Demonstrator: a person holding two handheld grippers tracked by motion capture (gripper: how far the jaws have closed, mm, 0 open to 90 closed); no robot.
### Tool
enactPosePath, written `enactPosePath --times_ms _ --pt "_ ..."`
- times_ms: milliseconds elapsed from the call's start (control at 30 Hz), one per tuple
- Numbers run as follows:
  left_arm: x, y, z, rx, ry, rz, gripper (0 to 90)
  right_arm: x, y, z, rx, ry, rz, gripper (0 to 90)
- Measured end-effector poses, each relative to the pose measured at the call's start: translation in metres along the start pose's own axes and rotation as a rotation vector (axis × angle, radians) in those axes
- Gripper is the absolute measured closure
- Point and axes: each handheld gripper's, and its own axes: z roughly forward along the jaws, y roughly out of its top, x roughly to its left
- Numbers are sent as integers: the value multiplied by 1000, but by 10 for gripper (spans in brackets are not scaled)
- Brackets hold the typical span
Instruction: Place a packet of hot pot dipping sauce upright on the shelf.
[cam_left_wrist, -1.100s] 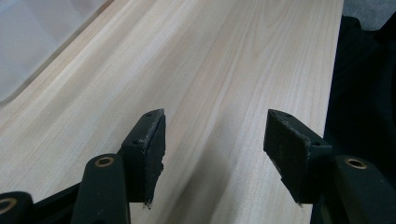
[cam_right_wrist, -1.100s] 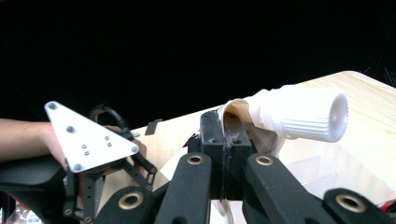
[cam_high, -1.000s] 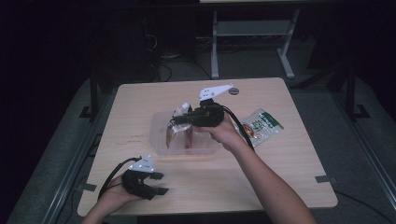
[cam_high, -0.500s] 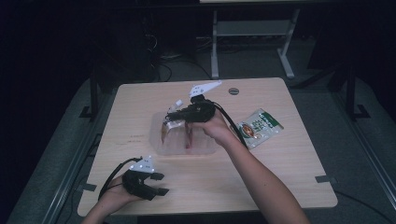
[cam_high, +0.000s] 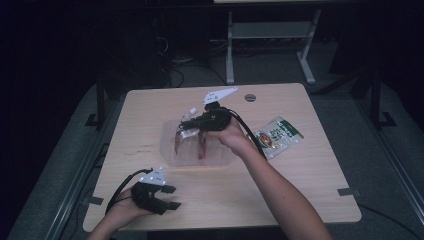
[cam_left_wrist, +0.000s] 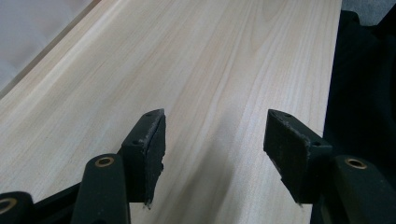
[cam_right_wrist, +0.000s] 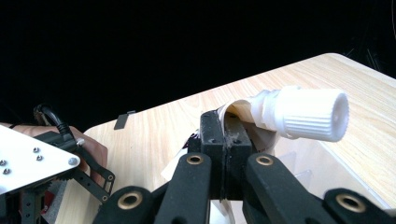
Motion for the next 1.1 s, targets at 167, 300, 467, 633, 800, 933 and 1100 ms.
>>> enactPosePath --times_ms 167,300,467,633,800,933,1100 --pt "0 0 1 2 2 1 386 -1 -3 -1 4 0 8 894" --pt "0 0 1 1 1 3 386 -1 -4 3 16 -4 4 892" --pt "1 -1 1 5 2 3 381 0 -6 8 20 3 10 890" --pt "0 -1 2 10 -1 0 378 -1 -5 9 24 -6 12 886" --pt "1 -1 2 12 -1 3 378 -2 -6 8 28 -12 19 879" --pt "1 -1 2 12 -2 4 378 -2 -6 8 31 -13 18 873" --pt "1 -1 2 15 -4 6 378 -1 -6 9 37 -13 15 866"
